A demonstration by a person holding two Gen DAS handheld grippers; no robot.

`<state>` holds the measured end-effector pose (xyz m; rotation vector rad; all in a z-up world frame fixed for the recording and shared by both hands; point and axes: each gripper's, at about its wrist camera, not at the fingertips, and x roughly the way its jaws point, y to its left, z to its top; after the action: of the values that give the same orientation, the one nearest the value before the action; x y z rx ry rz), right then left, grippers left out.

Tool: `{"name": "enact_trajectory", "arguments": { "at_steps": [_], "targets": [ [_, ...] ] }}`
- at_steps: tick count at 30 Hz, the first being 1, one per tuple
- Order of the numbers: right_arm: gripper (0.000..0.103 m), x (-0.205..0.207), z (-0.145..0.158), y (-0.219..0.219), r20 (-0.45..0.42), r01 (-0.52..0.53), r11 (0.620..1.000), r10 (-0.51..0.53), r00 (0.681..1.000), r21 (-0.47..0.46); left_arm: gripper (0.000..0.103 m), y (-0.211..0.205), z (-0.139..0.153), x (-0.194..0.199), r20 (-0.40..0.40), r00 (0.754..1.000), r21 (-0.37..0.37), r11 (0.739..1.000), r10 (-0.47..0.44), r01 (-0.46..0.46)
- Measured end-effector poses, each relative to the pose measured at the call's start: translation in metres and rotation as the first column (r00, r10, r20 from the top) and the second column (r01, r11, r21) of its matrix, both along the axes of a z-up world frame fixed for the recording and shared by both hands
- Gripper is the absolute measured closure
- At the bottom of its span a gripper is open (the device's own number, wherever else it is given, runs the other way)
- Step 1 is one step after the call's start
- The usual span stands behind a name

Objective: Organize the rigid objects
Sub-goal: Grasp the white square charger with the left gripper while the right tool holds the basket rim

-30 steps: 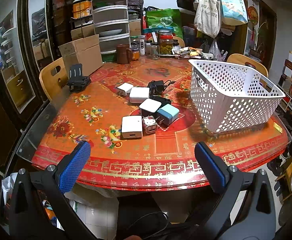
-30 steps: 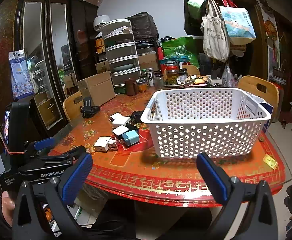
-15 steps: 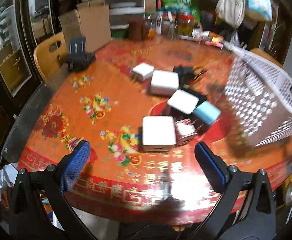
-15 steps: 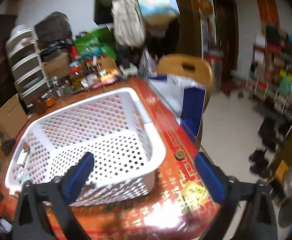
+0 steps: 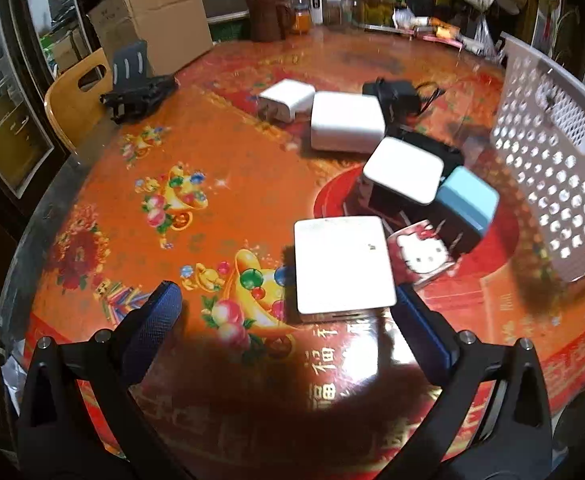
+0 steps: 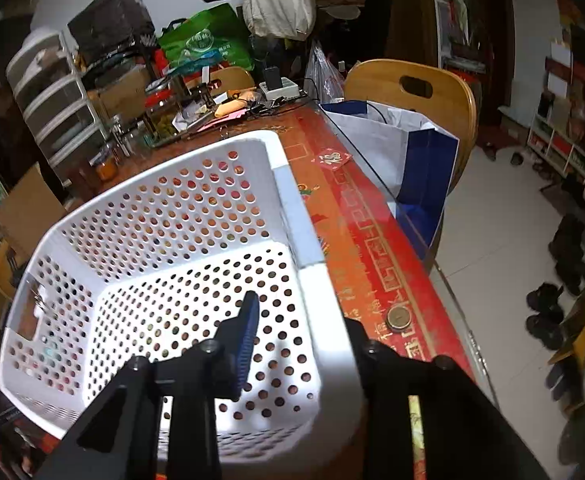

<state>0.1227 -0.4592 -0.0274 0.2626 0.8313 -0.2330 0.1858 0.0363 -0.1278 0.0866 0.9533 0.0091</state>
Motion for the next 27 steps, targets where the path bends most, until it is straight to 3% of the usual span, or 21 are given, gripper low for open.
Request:
{"name": "enact_trajectory", "arguments": {
  "at_steps": [6, 12, 16, 27],
  "targets": [
    [0.075, 0.000, 0.000, 0.000, 0.004, 0.005, 1.000, -0.005, 1.000, -0.013, 0.003, 0.001, -0.003, 0.014, 0.007, 1.000, 0.010, 1.000, 0.006, -0.006],
    [0.075, 0.000, 0.000, 0.000, 0.002, 0.007, 1.000, -0.007, 1.000, -0.026, 0.016, -0.001, 0.000, 0.017, 0.013, 1.000, 0.011, 1.000, -0.003, 0.003],
    [0.076, 0.001, 0.000, -0.001, -0.003, 0.008, 1.000, -0.008, 1.000, -0.017, 0.059, -0.008, 0.004, 0.014, 0.023, 0.999, 0.002, 1.000, -0.023, 0.023],
    [0.076, 0.001, 0.000, 0.000, -0.013, -0.006, 0.999, 0.005, 1.000, -0.033, 0.060, -0.017, 0.019, 0.009, 0.087, 0.996, 0.087, 0.996, -0.010, 0.002]
  ]
}}
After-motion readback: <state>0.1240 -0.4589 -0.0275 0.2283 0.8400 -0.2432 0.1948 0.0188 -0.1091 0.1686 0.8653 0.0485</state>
